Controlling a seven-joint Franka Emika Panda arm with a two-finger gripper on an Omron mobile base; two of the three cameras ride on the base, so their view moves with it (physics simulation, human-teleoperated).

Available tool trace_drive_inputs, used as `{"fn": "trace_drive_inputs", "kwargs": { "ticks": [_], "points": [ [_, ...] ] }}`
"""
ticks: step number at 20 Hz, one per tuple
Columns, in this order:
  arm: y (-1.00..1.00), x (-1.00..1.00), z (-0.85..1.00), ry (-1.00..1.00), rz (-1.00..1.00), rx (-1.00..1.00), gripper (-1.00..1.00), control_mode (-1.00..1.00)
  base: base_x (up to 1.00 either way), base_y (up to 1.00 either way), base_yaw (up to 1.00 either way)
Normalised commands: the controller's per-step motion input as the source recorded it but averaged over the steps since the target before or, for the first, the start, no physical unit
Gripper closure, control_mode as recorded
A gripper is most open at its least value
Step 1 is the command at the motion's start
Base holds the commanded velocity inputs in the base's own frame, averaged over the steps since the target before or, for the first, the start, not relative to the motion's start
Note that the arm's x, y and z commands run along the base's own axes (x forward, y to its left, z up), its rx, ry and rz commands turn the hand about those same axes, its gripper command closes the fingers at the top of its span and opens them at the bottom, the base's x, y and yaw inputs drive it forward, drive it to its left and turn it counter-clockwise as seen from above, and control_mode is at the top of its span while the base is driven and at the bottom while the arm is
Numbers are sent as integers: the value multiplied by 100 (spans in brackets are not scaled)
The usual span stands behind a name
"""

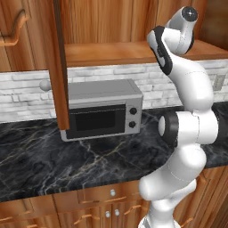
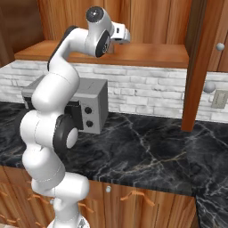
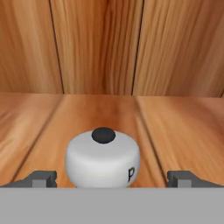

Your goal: Retrieve the shaker from the cabinet and place it next the steak on a plate on the dining table.

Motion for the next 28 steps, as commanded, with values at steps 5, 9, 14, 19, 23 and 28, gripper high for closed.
{"fn": "trace_drive_inputs", "kwargs": {
  "ticks": [5,9,14,19,23,28],
  "points": [
    [0,0,0,0,0,-2,100,-100,0,0,0],
    [0,0,0,0,0,-1,100,-100,0,0,0],
    [0,1,0,0,0,0,100,-100,0,0,0],
    [0,0,-2,0,0,0,100,-100,0,0,0],
    [0,-77,-11,0,0,0,100,-100,0,0,0],
    [0,-99,-6,0,1,0,100,-100,0,0,0]
  ]
}}
